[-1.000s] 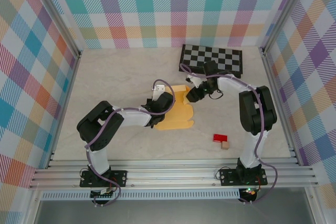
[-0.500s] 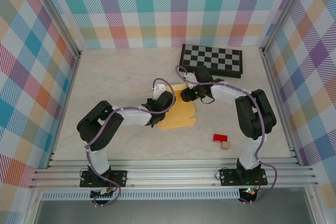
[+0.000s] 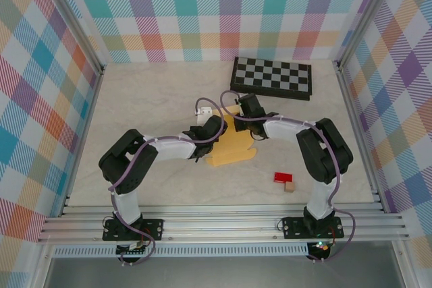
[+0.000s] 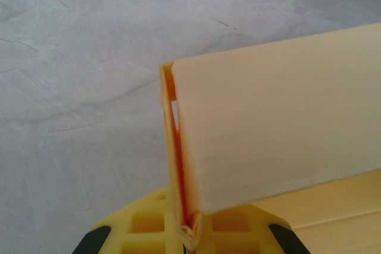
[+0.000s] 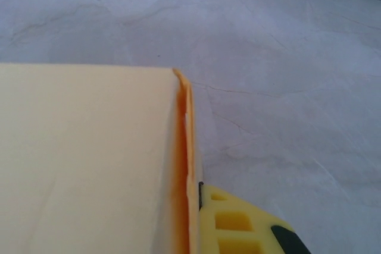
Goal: Fold the paper box
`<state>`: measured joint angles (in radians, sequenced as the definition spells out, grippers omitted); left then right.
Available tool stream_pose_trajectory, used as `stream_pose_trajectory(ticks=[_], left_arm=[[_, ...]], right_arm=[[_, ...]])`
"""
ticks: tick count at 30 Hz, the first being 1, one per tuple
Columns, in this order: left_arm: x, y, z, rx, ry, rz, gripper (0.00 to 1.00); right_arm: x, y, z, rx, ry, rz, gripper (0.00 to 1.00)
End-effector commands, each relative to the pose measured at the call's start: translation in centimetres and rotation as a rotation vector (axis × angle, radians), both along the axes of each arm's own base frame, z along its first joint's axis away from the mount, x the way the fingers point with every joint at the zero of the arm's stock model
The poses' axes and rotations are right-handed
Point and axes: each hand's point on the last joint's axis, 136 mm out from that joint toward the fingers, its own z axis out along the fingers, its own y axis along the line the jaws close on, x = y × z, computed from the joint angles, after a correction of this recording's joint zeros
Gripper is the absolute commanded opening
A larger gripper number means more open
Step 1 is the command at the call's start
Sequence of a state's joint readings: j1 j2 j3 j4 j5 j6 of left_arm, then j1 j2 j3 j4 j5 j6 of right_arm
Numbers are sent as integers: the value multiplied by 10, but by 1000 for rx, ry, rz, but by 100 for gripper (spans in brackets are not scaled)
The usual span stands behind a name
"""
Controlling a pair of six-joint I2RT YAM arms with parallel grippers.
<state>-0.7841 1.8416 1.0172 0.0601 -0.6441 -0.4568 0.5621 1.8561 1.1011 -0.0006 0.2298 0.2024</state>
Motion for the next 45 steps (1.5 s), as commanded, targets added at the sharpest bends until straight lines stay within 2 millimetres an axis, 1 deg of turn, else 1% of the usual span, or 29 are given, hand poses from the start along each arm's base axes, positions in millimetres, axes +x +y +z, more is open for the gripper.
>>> stream_pose_trajectory(ticks=[1, 4, 7, 10, 15, 17, 19, 21, 22, 27, 30, 31, 33, 34, 36, 39, 45], left_arm=[[-14, -10, -13, -16, 89, -39, 0], [-13, -9, -14, -7, 95, -28, 0], [-14, -8, -15, -8, 97, -21, 0], [-14, -6, -16, -5, 95, -8, 0], [-14, -7, -15, -20, 89, 9, 0], [-15, -7, -13, -21, 82, 15, 0], [-16, -8, -11, -21, 80, 13, 0], [-16, -9, -12, -16, 86, 12, 0], [-16, -9, -12, -16, 85, 11, 0], [-18, -5, -14, 5, 92, 19, 0], [-17, -5, -15, 17, 96, 22, 0], [-16, -5, -15, 17, 96, 23, 0], [-16, -6, -16, 17, 97, 22, 0], [-16, -6, -16, 16, 98, 21, 0], [-16, -7, -15, 12, 99, 21, 0], [-16, -7, -16, 6, 103, 20, 0], [-18, -9, -13, -10, 109, 10, 0]], right_arm=[[7, -22, 0, -12, 4, -234, 0], [0, -38, -10, -49, 37, -326, 0], [-6, -51, -12, -75, 56, -400, 1], [-8, -51, -12, -65, 75, -416, 2], [-11, -54, -13, -37, 118, -502, 2], [-10, -59, -15, -62, 130, -550, 8], [-6, -57, -19, -76, 137, -545, 10], [-5, -54, -23, -64, 130, -531, 15], [-5, -52, -24, -49, 125, -514, 15], [-8, -52, -18, -12, 69, -466, 13], [-7, -41, -10, 41, 12, -369, 15], [-7, -36, -7, 63, -2, -330, 21], [-5, -28, -4, 103, -10, -268, 29], [-5, -24, -4, 117, -11, -241, 32], [-5, -22, -5, 132, -13, -224, 36], [-3, -23, -8, 143, -17, -232, 35], [9, -16, -15, 155, -22, -241, 30]])
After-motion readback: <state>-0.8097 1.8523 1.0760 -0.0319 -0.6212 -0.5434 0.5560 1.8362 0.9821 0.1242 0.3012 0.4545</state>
